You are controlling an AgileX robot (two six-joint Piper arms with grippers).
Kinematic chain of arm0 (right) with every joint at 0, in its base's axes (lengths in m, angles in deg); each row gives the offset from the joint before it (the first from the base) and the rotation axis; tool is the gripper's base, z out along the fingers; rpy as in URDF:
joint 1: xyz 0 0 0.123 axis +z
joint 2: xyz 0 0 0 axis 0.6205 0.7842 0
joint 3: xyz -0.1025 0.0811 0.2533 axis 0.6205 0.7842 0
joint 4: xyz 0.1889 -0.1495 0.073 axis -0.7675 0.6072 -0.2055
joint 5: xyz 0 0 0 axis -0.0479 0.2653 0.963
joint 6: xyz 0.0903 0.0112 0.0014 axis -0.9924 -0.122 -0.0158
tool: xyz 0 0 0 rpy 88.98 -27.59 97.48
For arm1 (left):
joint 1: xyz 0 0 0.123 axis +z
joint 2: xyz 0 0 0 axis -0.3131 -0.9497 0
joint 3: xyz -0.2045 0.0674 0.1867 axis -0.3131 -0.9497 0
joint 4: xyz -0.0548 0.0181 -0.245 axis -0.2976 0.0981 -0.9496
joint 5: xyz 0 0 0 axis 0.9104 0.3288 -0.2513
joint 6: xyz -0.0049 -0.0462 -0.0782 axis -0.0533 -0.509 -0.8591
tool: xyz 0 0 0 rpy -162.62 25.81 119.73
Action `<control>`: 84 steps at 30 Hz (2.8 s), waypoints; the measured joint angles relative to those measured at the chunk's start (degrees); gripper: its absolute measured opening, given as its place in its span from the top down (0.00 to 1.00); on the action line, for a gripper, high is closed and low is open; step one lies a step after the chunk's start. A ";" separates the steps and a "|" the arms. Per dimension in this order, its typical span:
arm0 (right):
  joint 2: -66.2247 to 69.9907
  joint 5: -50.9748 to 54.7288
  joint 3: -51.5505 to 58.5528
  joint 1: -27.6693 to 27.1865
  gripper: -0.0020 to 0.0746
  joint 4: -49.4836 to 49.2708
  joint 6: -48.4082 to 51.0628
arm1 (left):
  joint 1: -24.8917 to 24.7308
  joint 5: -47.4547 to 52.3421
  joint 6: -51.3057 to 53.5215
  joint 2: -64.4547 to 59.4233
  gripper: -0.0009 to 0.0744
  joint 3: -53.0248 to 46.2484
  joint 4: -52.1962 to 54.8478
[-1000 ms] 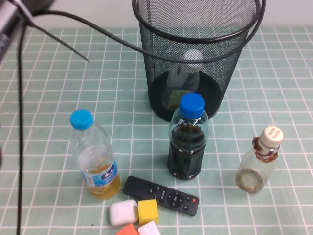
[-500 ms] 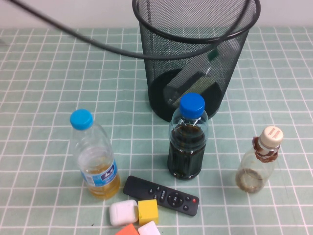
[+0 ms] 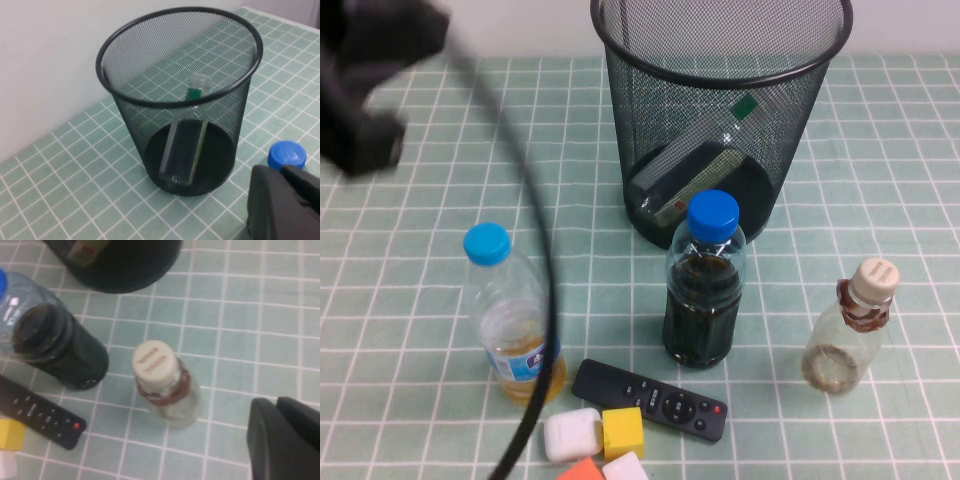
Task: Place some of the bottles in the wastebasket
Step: Pick up a bottle from the table with right arm, then place the bottle in the trash can
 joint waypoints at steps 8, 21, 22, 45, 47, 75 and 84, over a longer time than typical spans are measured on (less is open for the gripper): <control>5.70 -6.32 -1.43 11.27 0.98 -1.36 2.64 | 0.00 -17.17 -1.25 24.38 0.99 -31.85 0.23; 6.53 -12.59 -1.43 22.24 0.66 6.05 2.61 | -0.14 -37.51 -7.21 44.98 0.99 -65.82 -0.06; 6.53 -12.97 -1.43 22.24 0.62 7.44 0.77 | -0.14 -38.25 -7.30 44.96 0.99 -67.50 -0.06; 19.08 -26.14 3.68 22.24 0.37 11.14 -7.60 | -0.14 -40.02 -7.61 45.21 0.99 -80.33 -0.06; 20.44 -26.51 3.68 22.24 0.37 10.85 -7.69 | -0.14 -40.02 -7.61 45.21 0.99 -80.33 -0.10; 27.53 2.57 -19.99 22.28 0.60 32.27 -26.35 | -0.14 -40.12 -7.65 45.21 0.99 -80.33 -0.10; 36.60 11.73 -66.54 22.28 0.60 41.02 -22.33 | -0.14 -40.12 -7.65 45.21 0.99 -80.33 -0.10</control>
